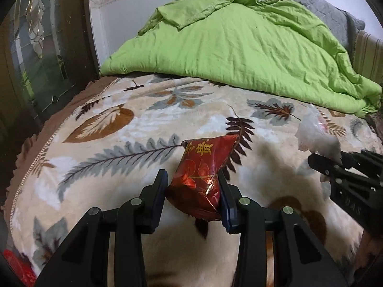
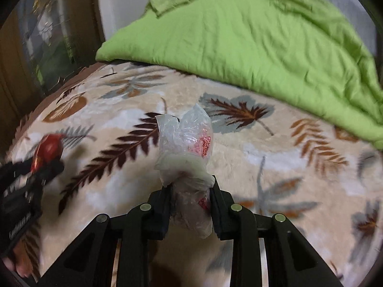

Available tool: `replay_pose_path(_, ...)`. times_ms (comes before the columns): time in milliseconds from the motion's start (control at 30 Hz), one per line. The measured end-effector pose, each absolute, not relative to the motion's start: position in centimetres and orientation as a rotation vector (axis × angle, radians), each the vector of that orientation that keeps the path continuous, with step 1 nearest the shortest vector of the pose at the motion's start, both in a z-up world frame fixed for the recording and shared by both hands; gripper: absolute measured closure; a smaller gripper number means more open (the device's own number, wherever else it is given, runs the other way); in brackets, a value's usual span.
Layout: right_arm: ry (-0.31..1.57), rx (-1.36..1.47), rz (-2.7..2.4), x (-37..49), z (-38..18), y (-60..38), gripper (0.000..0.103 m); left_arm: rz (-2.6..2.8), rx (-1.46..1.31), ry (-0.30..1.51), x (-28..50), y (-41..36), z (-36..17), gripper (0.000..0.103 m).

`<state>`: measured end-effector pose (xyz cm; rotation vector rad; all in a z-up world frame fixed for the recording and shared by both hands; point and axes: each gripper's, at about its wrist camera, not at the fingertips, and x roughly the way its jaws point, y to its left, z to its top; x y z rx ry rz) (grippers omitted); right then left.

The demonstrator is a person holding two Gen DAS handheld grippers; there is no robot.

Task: Collect trash
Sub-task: 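Lift the red snack bag and clear plastic bag off the bed with both tools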

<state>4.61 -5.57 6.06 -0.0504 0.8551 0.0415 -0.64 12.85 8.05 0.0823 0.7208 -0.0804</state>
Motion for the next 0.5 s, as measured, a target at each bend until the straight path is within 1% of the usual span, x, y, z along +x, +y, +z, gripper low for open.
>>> replay_pose_path(100, 0.798, -0.063, 0.013, 1.1, 7.4, -4.6, 0.073, -0.087, 0.101, 0.705, -4.2, 13.7, 8.8, 0.065)
replay_pose_path(233, 0.763, -0.093, 0.007, -2.2, 7.7, -3.1, 0.073, -0.085, 0.132, 0.694, -8.4, 14.7, 8.7, 0.065)
replay_pose_path(367, 0.757, -0.113, 0.013, -4.6, 7.6, -1.6, 0.073, -0.049, 0.091, 0.689, -8.7, 15.8, 8.6, 0.065)
replay_pose_path(500, 0.745, -0.175, 0.016, -5.1, 7.1, 0.0, 0.073, -0.016, 0.057, 0.706, -8.0, 16.8, 8.1, 0.065)
